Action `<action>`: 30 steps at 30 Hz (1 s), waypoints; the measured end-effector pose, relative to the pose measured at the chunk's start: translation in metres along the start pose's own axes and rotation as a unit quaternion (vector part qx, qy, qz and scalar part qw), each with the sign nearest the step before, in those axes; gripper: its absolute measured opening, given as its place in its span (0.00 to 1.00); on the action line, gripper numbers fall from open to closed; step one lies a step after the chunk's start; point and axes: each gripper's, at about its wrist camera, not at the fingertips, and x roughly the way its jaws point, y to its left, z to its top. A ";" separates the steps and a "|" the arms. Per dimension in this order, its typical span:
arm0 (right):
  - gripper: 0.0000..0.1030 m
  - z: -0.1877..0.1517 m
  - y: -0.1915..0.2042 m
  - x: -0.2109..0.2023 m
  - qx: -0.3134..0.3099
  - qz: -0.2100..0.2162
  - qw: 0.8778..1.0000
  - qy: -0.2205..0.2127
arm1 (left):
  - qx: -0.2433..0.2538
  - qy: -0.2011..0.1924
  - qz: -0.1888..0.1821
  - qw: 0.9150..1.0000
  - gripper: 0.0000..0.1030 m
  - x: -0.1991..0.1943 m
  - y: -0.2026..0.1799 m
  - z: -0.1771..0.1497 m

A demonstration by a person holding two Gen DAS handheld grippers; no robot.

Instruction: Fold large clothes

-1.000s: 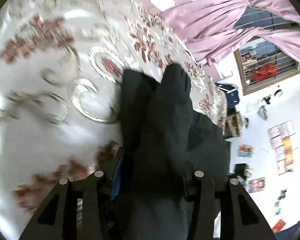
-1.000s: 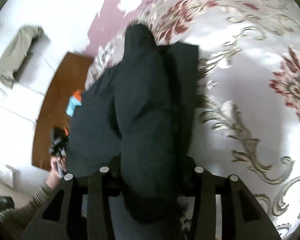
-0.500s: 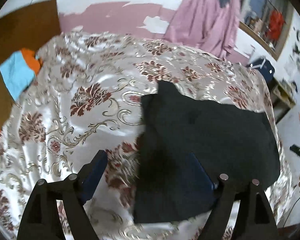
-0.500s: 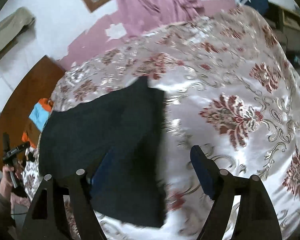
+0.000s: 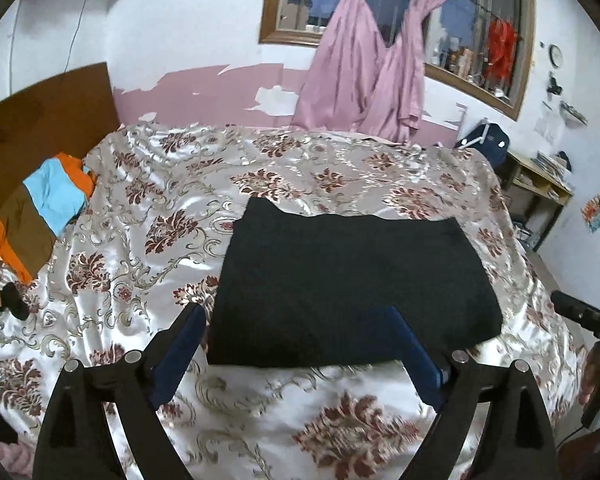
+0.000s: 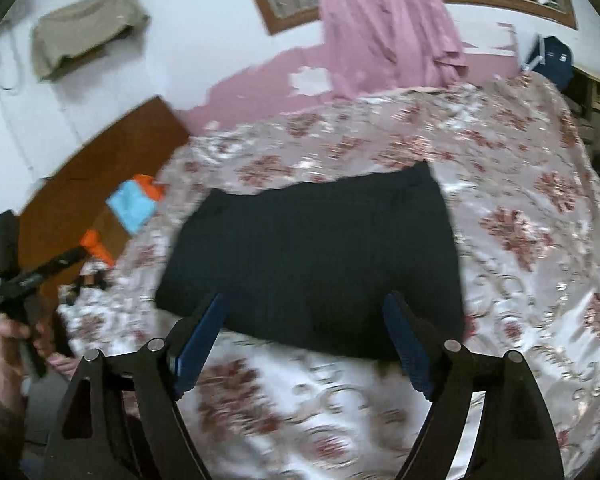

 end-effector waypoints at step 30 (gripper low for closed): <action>0.81 -0.113 0.097 -0.082 -0.084 -0.035 0.996 0.017 | 0.002 0.062 0.016 0.998 1.00 -0.061 -0.075 -0.128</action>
